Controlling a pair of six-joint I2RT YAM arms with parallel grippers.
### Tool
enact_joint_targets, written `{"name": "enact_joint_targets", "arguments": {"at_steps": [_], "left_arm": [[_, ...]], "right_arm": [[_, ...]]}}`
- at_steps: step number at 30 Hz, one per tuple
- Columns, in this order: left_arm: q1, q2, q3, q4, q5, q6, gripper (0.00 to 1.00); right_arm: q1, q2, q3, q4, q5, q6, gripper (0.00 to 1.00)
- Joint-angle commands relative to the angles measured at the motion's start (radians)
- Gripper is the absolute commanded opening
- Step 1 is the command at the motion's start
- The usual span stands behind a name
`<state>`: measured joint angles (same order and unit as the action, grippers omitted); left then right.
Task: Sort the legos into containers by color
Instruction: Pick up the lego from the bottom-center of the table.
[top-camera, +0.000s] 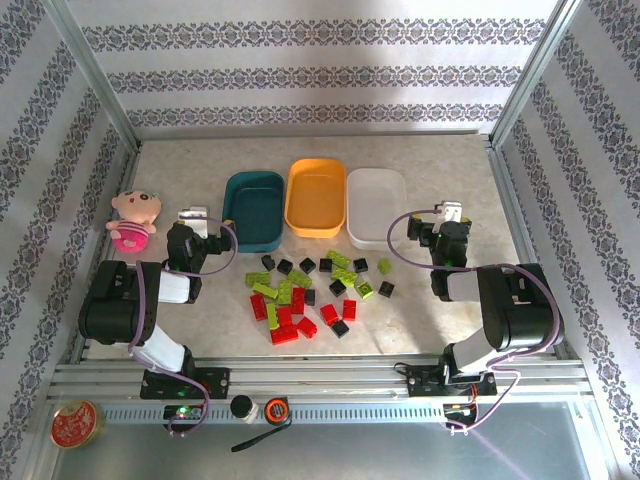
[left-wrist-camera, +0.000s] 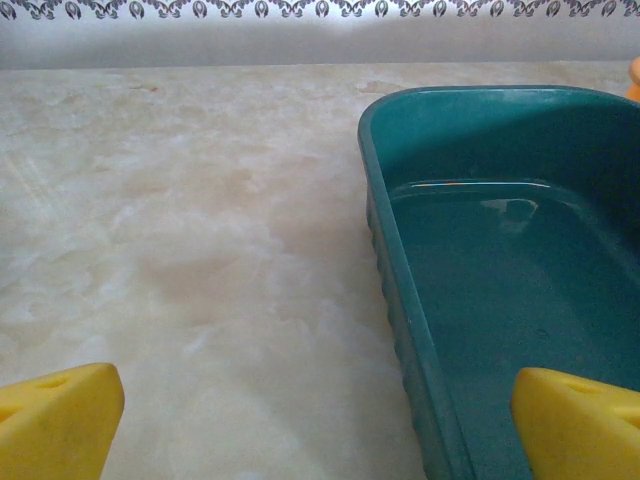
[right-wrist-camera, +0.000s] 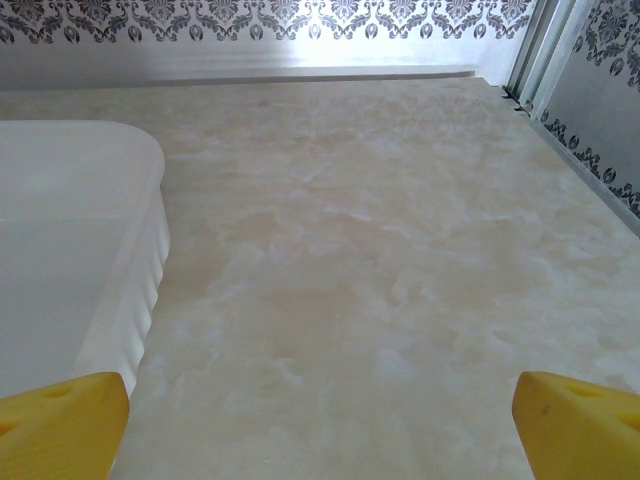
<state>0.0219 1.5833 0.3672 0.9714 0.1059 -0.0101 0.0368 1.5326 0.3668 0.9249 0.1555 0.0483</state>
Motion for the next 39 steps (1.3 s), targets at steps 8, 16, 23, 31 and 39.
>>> {"name": "enact_joint_targets", "arguments": {"at_steps": [8,16,23,31,39], "left_arm": [[0.009,0.012,0.022,-0.026,0.003,0.004,0.99],[0.009,0.009,0.014,-0.014,-0.023,-0.007,0.99],[0.003,0.008,-0.014,0.039,-0.133,-0.036,0.99],[0.001,-0.258,-0.102,-0.017,-0.206,-0.054,0.99],[0.001,-0.424,-0.062,-0.103,-0.364,-0.443,0.99]], "right_arm": [[0.001,-0.009,0.0,0.031,-0.002,-0.004,0.98],[-0.018,-0.012,-0.004,0.033,-0.033,0.015,0.98],[-0.031,-0.011,-0.006,0.038,-0.046,0.025,0.98],[-0.008,-0.144,0.025,-0.118,0.087,0.034,0.98],[0.101,-0.273,0.187,-0.527,0.607,0.118,0.98]]}}
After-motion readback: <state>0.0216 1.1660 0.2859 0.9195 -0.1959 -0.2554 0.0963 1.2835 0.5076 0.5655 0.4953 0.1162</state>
